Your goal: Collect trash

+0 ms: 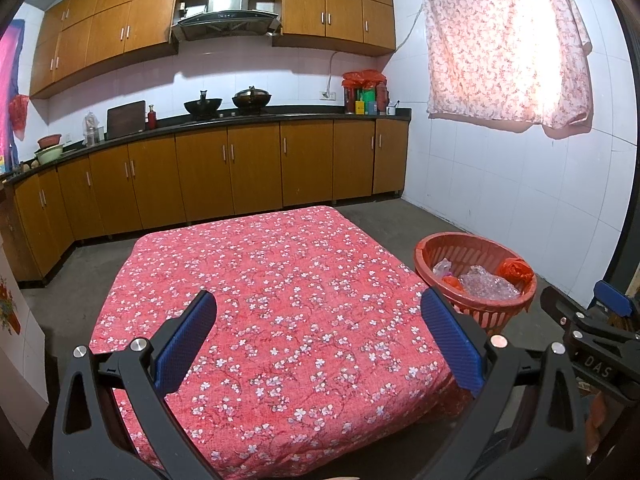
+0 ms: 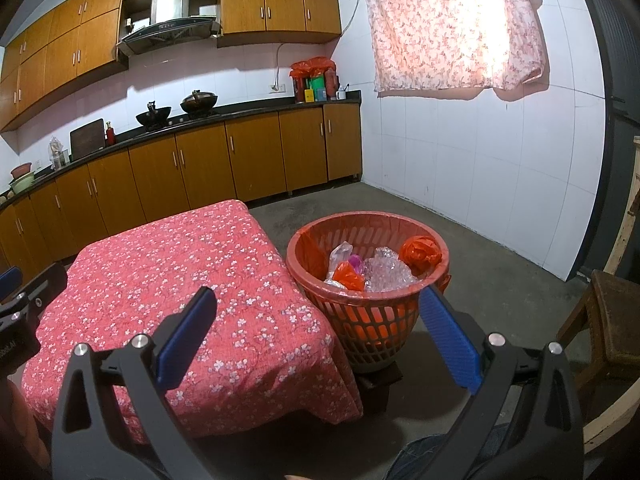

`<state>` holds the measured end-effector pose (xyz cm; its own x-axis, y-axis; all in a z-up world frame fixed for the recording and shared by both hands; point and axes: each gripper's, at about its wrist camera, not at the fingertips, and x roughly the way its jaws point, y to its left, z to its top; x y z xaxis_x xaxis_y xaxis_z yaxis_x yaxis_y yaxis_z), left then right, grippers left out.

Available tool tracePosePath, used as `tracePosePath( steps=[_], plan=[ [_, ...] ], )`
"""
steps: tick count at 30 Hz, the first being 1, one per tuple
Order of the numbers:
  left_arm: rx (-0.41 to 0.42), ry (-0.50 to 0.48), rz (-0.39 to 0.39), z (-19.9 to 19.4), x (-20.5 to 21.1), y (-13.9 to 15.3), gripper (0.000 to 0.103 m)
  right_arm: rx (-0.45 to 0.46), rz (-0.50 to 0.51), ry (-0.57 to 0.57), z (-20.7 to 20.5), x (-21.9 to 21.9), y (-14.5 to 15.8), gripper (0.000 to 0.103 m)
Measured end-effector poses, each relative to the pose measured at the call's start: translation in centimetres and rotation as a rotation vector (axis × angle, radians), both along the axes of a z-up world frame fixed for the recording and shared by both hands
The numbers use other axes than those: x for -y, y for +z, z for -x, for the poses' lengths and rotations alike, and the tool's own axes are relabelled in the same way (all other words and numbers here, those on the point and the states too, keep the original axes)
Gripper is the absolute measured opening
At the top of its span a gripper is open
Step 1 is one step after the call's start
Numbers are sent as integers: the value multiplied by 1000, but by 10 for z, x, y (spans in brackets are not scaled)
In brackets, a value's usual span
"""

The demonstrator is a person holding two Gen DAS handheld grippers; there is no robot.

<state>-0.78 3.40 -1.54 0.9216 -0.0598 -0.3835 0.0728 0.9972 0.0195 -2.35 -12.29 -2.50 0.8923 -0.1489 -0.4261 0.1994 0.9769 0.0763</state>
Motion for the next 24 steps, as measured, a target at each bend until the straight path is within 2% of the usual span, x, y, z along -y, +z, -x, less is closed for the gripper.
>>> tracePosePath(
  steps=[24],
  plan=[
    [-7,0,0,3,3,-4,101,-3,-2,0,0,0,-1,99]
  ],
)
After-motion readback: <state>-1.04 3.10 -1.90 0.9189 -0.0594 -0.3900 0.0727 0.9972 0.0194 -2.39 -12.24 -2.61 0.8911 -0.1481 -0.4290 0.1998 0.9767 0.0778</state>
